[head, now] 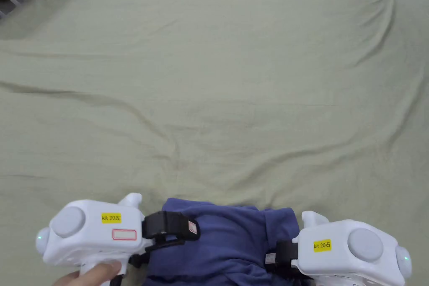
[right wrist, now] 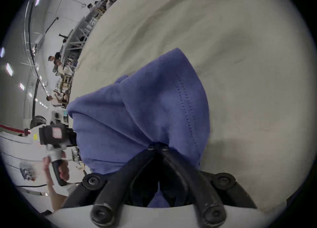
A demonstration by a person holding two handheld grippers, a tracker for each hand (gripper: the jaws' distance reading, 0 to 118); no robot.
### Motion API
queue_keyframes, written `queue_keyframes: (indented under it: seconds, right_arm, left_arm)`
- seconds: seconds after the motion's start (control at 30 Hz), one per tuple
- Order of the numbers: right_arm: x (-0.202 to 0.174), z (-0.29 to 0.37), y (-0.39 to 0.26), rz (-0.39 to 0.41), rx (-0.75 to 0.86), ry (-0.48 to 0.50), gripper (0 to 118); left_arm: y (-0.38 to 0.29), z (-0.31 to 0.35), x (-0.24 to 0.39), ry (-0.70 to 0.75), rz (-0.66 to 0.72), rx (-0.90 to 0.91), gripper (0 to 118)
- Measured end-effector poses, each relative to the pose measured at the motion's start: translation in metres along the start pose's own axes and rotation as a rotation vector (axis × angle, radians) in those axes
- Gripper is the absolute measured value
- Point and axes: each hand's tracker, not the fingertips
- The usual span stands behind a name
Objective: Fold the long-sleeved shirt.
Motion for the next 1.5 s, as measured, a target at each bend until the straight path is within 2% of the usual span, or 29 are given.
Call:
queue_keyframes:
  seconds: [0.03, 0.07, 0.1, 0.13, 0.17, 0.2, 0.27, 0.3, 0.37, 0.43, 0.57, 0.7, 0.8, 0.9, 0.93, 0.97, 1.0, 1.03, 1.1, 1.2, 1.3, 1.37, 1.4, 1.43, 1.47, 1.5]
  right_arm:
    - [0.001, 0.000, -0.001, -0.003, 0.000, 0.006, 0]
    - [0.001, 0.001, 0.000, -0.006, -0.001, 0.009, 0]
    - [-0.002, 0.001, 0.000, -0.006, -0.002, 0.006, 0]
    - [-0.006, 0.002, -0.001, 0.000, -0.003, -0.005, 0]
    - [-0.010, 0.003, 0.000, 0.007, -0.005, -0.023, 0]
    - [-0.016, 0.006, 0.000, 0.003, -0.008, -0.050, 0]
    - [-0.031, 0.016, -0.001, -0.009, 0.028, -0.102, 0]
    - [-0.043, 0.024, -0.002, 0.014, 0.074, -0.111, 0]
    - [-0.070, 0.039, -0.003, 0.050, 0.152, -0.104, 0]
    - [-0.111, 0.052, -0.002, 0.088, 0.202, -0.057, 0]
    - [-0.189, 0.061, -0.003, 0.207, 0.226, 0.067, 0]
    - [-0.256, 0.065, -0.020, 0.318, 0.216, 0.180, 0]
    - [-0.283, 0.066, -0.034, 0.367, 0.199, 0.218, 0]
    - [-0.293, 0.065, -0.042, 0.390, 0.187, 0.226, 0]
    - [-0.294, 0.064, -0.043, 0.399, 0.181, 0.227, 0]
    - [-0.294, 0.063, -0.044, 0.407, 0.177, 0.227, 0]
    - [-0.295, 0.063, -0.044, 0.413, 0.177, 0.223, 0]
    - [-0.294, 0.063, -0.043, 0.414, 0.180, 0.218, 0]
    - [-0.292, 0.066, -0.042, 0.415, 0.187, 0.208, 0]
    - [-0.287, 0.074, -0.039, 0.401, 0.206, 0.211, 0]
    - [-0.282, 0.092, -0.039, 0.401, 0.231, 0.222, 0]
    - [-0.276, 0.111, -0.038, 0.417, 0.291, 0.204, 0]
    - [-0.271, 0.123, -0.037, 0.419, 0.322, 0.200, 0]
    - [-0.265, 0.137, -0.036, 0.422, 0.358, 0.197, 0]
    - [-0.259, 0.149, -0.034, 0.425, 0.398, 0.189, 0]
    - [-0.253, 0.166, -0.035, 0.432, 0.452, 0.170, 0]
  left_arm:
    - [-0.004, 0.000, 0.008, -0.006, -0.065, 0.032, 110]
    - [0.001, -0.010, 0.000, -0.034, -0.100, 0.039, 72]
    - [0.000, -0.013, 0.003, -0.087, -0.090, 0.014, 21]
    - [0.000, -0.018, 0.003, -0.101, -0.075, 0.005, 15]
    - [-0.001, -0.023, 0.001, -0.133, -0.038, 0.003, 15]
    - [-0.003, -0.023, 0.006, -0.100, -0.015, -0.001, 15]
    - [0.002, -0.009, 0.010, -0.007, -0.052, 0.041, 14]
    - [0.005, 0.005, 0.012, 0.037, -0.054, 0.061, 13]
    - [0.010, 0.038, 0.018, 0.071, -0.103, 0.110, 13]
    - [0.016, 0.083, 0.021, 0.117, -0.160, 0.150, 12]
    - [0.038, 0.171, -0.004, 0.281, -0.177, 0.192, 12]
    - [0.052, 0.249, -0.046, 0.498, -0.079, 0.226, 12]
    - [0.082, 0.288, -0.097, 0.739, -0.037, 0.210, 12]
    - [0.105, 0.306, -0.144, 0.924, 0.003, 0.205, 13]
    - [0.109, 0.307, -0.157, 0.950, 0.012, 0.196, 20]
    - [0.109, 0.307, -0.166, 0.991, 0.031, 0.204, 61]
    - [0.109, 0.305, -0.169, 1.069, 0.060, 0.199, 95]
    - [0.108, 0.305, -0.167, 1.133, 0.068, 0.194, 111]
    - [0.100, 0.311, -0.148, 1.145, -0.018, 0.319, 112]
    - [0.085, 0.322, -0.114, 1.159, -0.067, 0.500, 112]
    - [0.084, 0.339, -0.082, 1.015, -0.057, 0.563, 111]
    - [0.069, 0.346, -0.039, 0.822, -0.017, 0.545, 108]
    - [0.065, 0.349, -0.015, 0.737, -0.056, 0.598, 87]
    - [0.056, 0.346, 0.016, 0.672, -0.108, 0.657, 35]
    - [0.047, 0.343, 0.045, 0.681, -0.166, 0.706, 0]
    - [0.038, 0.341, 0.079, 0.710, -0.247, 0.763, 0]
